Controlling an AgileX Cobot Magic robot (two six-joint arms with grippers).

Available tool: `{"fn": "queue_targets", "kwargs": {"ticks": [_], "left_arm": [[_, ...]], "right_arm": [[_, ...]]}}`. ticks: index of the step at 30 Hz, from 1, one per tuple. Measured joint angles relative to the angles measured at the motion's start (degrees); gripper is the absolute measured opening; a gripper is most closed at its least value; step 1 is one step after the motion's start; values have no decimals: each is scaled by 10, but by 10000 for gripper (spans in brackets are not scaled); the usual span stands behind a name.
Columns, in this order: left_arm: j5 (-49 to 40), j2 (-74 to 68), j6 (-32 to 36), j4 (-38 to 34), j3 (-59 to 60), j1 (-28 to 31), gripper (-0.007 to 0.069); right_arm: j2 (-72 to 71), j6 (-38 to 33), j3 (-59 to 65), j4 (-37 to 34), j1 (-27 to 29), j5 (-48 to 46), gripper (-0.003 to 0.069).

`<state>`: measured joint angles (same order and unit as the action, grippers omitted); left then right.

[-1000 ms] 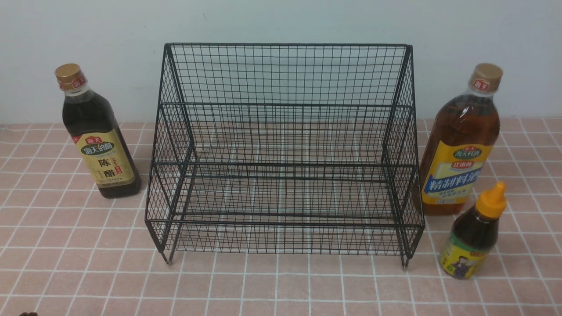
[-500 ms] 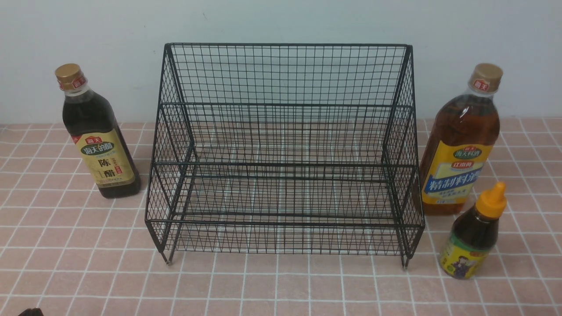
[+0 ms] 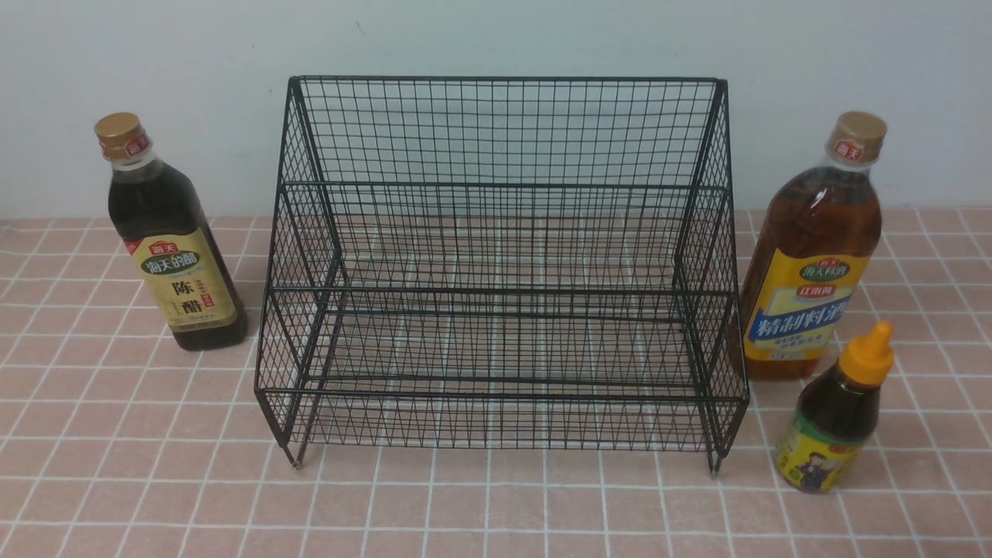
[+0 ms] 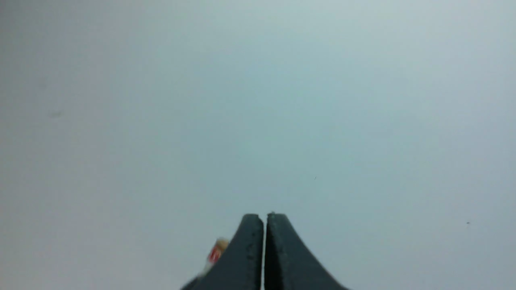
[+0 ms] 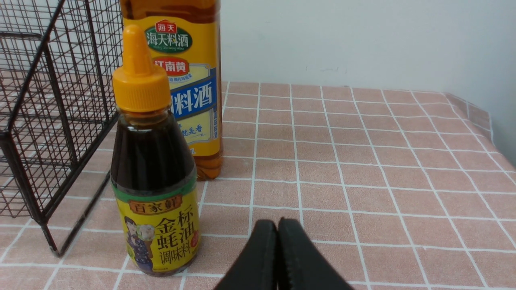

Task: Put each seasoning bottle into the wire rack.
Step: Use the left arm to grab the condiment bottle closest to it

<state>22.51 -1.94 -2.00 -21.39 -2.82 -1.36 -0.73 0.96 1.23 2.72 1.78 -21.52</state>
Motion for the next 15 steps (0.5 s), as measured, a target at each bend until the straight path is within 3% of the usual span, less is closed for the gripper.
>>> {"fn": "queue_targets", "kwargs": {"ticks": [6, 11, 15], "left_arm": [[-34, -155, 0, 130, -110, 0, -6], [-36, -309, 1, 158, -171, 0, 25], [-25, -450, 1, 161, -217, 0, 122]], "right_arm": [[0, 0, 0, 0, 0, 0, -15], [0, 0, 0, 0, 0, -1, -15], [0, 0, 0, 0, 0, -1, -15]]}}
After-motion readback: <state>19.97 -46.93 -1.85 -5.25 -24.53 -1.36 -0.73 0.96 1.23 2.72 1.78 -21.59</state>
